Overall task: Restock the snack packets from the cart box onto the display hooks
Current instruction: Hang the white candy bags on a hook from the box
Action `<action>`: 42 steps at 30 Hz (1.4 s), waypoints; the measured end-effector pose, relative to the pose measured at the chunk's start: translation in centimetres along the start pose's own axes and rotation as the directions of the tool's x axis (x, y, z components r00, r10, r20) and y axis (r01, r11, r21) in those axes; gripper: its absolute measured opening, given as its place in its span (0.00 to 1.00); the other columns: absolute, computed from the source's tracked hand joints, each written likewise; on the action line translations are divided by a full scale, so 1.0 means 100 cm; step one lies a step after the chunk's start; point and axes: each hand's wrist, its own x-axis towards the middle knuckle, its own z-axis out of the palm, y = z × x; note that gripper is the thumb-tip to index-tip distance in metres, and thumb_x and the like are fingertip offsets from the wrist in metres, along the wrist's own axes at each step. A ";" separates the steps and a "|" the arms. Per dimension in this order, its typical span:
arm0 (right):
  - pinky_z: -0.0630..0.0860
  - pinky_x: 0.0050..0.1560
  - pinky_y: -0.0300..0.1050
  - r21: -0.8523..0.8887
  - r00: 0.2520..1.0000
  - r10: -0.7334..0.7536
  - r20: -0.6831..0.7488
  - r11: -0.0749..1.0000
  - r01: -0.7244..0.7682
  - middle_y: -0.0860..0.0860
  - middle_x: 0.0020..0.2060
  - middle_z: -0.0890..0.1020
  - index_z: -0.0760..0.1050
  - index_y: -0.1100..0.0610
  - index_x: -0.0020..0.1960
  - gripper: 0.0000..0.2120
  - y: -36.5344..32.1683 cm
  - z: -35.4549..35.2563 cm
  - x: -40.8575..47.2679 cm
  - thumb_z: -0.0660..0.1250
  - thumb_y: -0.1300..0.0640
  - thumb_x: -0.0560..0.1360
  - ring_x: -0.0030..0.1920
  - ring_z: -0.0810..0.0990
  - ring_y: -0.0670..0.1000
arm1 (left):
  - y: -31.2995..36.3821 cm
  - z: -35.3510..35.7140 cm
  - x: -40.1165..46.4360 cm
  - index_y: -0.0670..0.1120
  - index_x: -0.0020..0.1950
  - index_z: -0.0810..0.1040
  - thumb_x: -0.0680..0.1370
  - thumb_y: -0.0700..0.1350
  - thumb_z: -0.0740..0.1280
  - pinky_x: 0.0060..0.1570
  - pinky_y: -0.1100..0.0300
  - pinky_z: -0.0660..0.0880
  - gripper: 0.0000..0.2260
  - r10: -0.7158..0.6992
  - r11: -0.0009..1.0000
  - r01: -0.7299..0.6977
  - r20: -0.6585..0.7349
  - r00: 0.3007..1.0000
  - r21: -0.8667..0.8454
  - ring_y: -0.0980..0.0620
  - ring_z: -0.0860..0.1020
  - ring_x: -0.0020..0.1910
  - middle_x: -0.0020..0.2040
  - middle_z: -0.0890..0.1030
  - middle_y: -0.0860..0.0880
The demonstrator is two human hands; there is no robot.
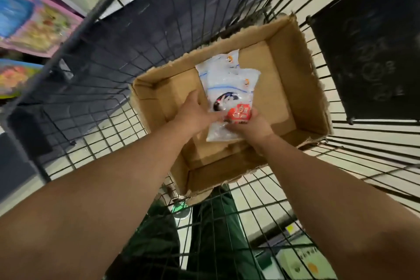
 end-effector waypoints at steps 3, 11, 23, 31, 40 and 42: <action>0.77 0.51 0.38 -0.053 0.967 -0.055 0.247 0.996 0.070 0.48 0.50 0.81 0.71 0.53 0.60 0.27 -0.014 0.009 -0.007 0.78 0.50 0.66 0.52 0.80 0.48 | -0.017 -0.001 0.006 0.47 0.65 0.77 0.66 0.46 0.81 0.58 0.49 0.79 0.28 -0.106 0.944 0.101 0.001 0.994 -0.315 0.48 0.82 0.56 0.58 0.83 0.49; 0.76 0.58 0.48 -0.004 0.960 -0.024 -0.278 1.000 0.024 0.52 0.61 0.77 0.64 0.54 0.70 0.31 -0.026 0.013 0.062 0.72 0.47 0.72 0.55 0.80 0.51 | -0.050 -0.005 0.018 0.49 0.61 0.78 0.72 0.42 0.76 0.52 0.45 0.81 0.18 -0.176 0.877 0.179 0.048 0.983 -0.446 0.47 0.84 0.51 0.55 0.84 0.48; 0.81 0.44 0.44 -0.083 0.998 -0.013 -0.059 0.996 0.008 0.53 0.48 0.83 0.76 0.60 0.55 0.17 -0.043 0.009 0.053 0.75 0.64 0.67 0.45 0.82 0.51 | -0.061 -0.009 -0.005 0.48 0.60 0.79 0.71 0.43 0.78 0.53 0.43 0.81 0.19 -0.139 0.831 0.114 -0.005 0.990 -0.544 0.46 0.84 0.50 0.54 0.85 0.47; 0.75 0.59 0.56 0.009 0.915 -0.120 0.385 0.992 0.126 0.53 0.54 0.84 0.77 0.54 0.58 0.24 -0.072 0.023 -0.071 0.76 0.66 0.63 0.57 0.82 0.55 | -0.061 -0.071 -0.094 0.47 0.60 0.80 0.69 0.46 0.79 0.51 0.43 0.81 0.21 0.041 0.753 -0.055 -0.037 0.998 -0.656 0.44 0.85 0.48 0.51 0.86 0.45; 0.81 0.49 0.55 0.142 0.779 -0.378 0.500 0.923 0.357 0.57 0.47 0.85 0.77 0.58 0.61 0.15 -0.125 0.172 -0.264 0.65 0.66 0.75 0.43 0.84 0.56 | -0.186 -0.195 -0.264 0.46 0.55 0.82 0.72 0.43 0.76 0.50 0.43 0.81 0.13 0.218 0.515 -0.342 -0.266 0.939 -0.786 0.42 0.85 0.50 0.52 0.86 0.41; 0.82 0.45 0.53 0.125 0.738 -0.409 0.537 0.903 0.411 0.57 0.48 0.85 0.75 0.57 0.63 0.16 -0.123 0.230 -0.307 0.64 0.64 0.76 0.44 0.85 0.56 | -0.237 -0.227 -0.310 0.46 0.53 0.82 0.73 0.41 0.75 0.50 0.40 0.80 0.10 0.210 0.477 -0.381 -0.318 0.925 -0.792 0.41 0.84 0.49 0.50 0.86 0.40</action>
